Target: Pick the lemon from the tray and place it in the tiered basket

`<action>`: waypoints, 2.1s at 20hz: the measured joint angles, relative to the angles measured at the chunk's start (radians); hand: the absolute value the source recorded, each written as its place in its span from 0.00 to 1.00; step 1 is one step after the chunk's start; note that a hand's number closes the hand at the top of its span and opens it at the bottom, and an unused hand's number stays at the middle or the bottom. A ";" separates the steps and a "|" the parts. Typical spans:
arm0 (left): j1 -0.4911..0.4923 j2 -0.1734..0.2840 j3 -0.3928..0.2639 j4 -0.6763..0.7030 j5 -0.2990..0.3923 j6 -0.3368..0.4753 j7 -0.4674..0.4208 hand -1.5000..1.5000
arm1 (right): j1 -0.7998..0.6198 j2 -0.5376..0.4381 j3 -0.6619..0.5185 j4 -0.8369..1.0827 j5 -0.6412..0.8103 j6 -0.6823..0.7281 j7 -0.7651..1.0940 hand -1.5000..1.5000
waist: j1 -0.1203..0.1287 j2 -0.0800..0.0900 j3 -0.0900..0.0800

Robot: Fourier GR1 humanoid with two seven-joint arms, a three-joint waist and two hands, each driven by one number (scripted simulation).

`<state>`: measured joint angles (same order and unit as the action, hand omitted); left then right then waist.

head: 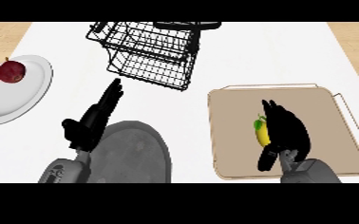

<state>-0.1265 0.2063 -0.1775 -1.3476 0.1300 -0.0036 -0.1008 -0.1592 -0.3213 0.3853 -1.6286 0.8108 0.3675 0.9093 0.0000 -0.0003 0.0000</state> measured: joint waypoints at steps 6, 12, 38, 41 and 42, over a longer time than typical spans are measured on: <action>-0.001 -0.024 0.011 0.011 -0.026 -0.007 -0.006 0.50 | -0.014 0.038 -0.025 0.048 0.036 -0.083 -0.118 1.00 | 0.001 0.000 0.000; 0.017 -0.023 0.041 -0.028 -0.037 -0.035 0.018 0.50 | -0.013 0.068 -0.040 0.074 0.095 -0.134 -0.210 1.00 | 0.001 -0.002 -0.002; 0.018 -0.051 0.098 -0.013 -0.071 -0.091 0.013 0.50 | -0.197 0.181 -0.280 -0.252 0.031 -0.190 -0.203 1.00 | -0.001 -0.003 0.000; -0.003 -0.062 0.098 0.004 -0.081 -0.085 0.013 0.50 | -0.342 0.211 -0.284 -0.244 0.027 -0.146 -0.123 1.00 | 0.003 -0.002 -0.001; 0.004 -0.061 0.098 0.000 -0.083 -0.087 0.009 0.50 | -0.386 0.216 -0.292 -0.250 0.017 -0.121 -0.096 1.00 | 0.004 -0.001 -0.001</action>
<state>-0.1228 0.1455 -0.0800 -1.3471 0.0466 -0.0910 -0.0919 -0.5450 -0.1057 0.0937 -1.8784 0.8280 0.2470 0.8134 0.0039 -0.0017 -0.0007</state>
